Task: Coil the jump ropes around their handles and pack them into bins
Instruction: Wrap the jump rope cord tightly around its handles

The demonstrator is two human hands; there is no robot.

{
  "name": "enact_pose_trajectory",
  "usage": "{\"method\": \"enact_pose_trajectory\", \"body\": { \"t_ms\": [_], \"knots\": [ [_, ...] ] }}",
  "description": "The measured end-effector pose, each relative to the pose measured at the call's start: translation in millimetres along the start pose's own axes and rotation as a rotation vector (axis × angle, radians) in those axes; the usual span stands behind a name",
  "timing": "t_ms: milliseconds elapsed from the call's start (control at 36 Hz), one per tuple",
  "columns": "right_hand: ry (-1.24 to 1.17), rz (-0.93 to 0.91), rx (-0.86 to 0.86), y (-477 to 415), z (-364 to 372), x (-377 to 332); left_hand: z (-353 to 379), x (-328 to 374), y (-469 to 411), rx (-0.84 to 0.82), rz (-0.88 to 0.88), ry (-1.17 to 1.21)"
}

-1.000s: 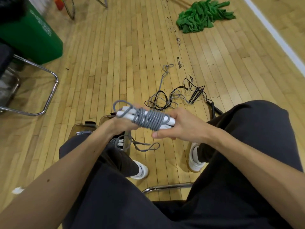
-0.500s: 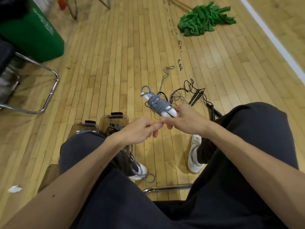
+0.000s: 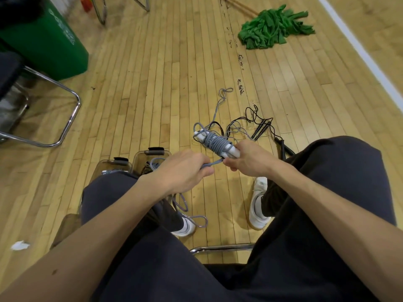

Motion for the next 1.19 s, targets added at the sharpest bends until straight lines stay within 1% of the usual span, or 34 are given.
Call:
{"method": "enact_pose_trajectory", "body": {
  "t_ms": [83,194,306,472,528,611,667,750,861,1000,1194],
  "knots": [
    [-0.028,0.022,-0.029,0.1,1.1,0.9,-7.1,4.2,2.0,0.028,0.005,-0.163],
    [-0.003,0.026,-0.051,-0.9,1.8,0.0,-16.4,10.2,3.8,0.069,0.032,-0.316],
    [0.017,0.046,-0.061,-2.1,1.4,-0.1,-21.6,13.0,7.2,0.073,0.048,-0.41],
    [0.091,0.095,-0.05,-2.6,2.6,5.3,-28.4,10.3,12.5,0.019,0.045,-0.493],
    [0.118,0.095,-0.078,-1.4,3.5,4.0,-37.7,15.0,13.8,0.037,0.084,-0.523],
    [0.128,0.085,-0.151,1.7,7.1,0.0,-51.4,26.0,14.0,0.104,0.192,-0.586],
    [0.131,0.068,-0.2,5.1,10.1,-2.7,-57.8,31.5,13.3,0.125,0.255,-0.596],
    [0.17,0.02,-0.248,7.9,15.7,-4.8,-69.2,36.3,10.4,0.144,0.305,-0.578],
    [0.158,-0.029,-0.313,13.8,23.0,-8.4,-83.4,42.9,4.2,0.222,0.378,-0.585],
    [0.188,-0.069,-0.377,17.7,28.4,-12.7,-87.0,49.5,-9.1,0.236,0.385,-0.622],
    [0.168,-0.182,-0.453,27.3,31.8,-24.1,-86.7,52.3,-27.0,0.199,0.335,-0.639]
  ]
}}
Point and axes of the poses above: each hand's wrist, its own y-axis away from the middle knuckle, its own z-axis out of the palm, x = y × z, the point moved 6 cm from there along -y, towards the middle knuckle, and after that the axes turned 9 degrees about -z, right-handed, at the moved point
